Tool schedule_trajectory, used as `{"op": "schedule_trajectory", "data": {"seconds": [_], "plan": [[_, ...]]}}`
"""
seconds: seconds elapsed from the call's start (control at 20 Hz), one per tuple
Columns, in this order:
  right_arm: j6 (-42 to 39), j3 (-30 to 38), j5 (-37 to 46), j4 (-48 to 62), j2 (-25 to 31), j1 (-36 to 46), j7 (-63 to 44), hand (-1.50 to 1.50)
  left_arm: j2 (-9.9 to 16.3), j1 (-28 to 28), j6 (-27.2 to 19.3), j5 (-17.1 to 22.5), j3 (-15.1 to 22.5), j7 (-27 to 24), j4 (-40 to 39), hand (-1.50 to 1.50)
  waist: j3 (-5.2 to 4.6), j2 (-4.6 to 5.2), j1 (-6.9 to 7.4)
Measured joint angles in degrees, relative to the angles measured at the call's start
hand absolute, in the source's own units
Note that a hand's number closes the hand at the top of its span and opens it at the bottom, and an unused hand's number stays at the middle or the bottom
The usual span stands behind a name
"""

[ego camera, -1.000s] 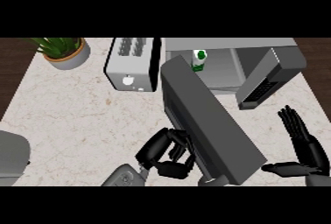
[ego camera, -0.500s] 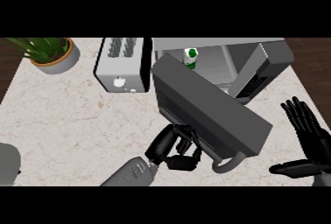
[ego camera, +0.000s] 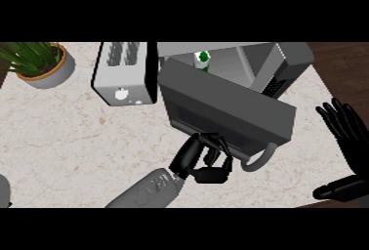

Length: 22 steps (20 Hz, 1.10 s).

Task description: Pick up the milk, place it into the microwave and close the microwave

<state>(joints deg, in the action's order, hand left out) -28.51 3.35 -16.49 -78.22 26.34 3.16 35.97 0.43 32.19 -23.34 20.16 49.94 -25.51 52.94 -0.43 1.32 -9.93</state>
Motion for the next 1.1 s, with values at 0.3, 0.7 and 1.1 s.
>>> {"op": "schedule_trajectory", "data": {"seconds": [0.3,0.7,1.1], "plan": [[-1.81,-0.45,-2.61,-4.17,2.51,1.17,-3.5,-1.5,-0.11,3.16,-6.64,6.29,0.27,-2.19,0.19,1.5,-0.03,0.38,-1.82],[-3.12,1.42,-5.86,-6.88,5.99,3.58,-6.03,-1.5,-0.4,8.65,-15.0,14.01,-1.5,-2.14,-1.83,-1.5,0.07,1.15,-4.2],[0.12,5.98,-0.17,-10.03,12.6,8.81,-4.6,1.5,-0.46,12.86,-19.54,20.38,-2.7,-0.65,-4.05,-1.5,0.08,1.82,-6.36]]}}
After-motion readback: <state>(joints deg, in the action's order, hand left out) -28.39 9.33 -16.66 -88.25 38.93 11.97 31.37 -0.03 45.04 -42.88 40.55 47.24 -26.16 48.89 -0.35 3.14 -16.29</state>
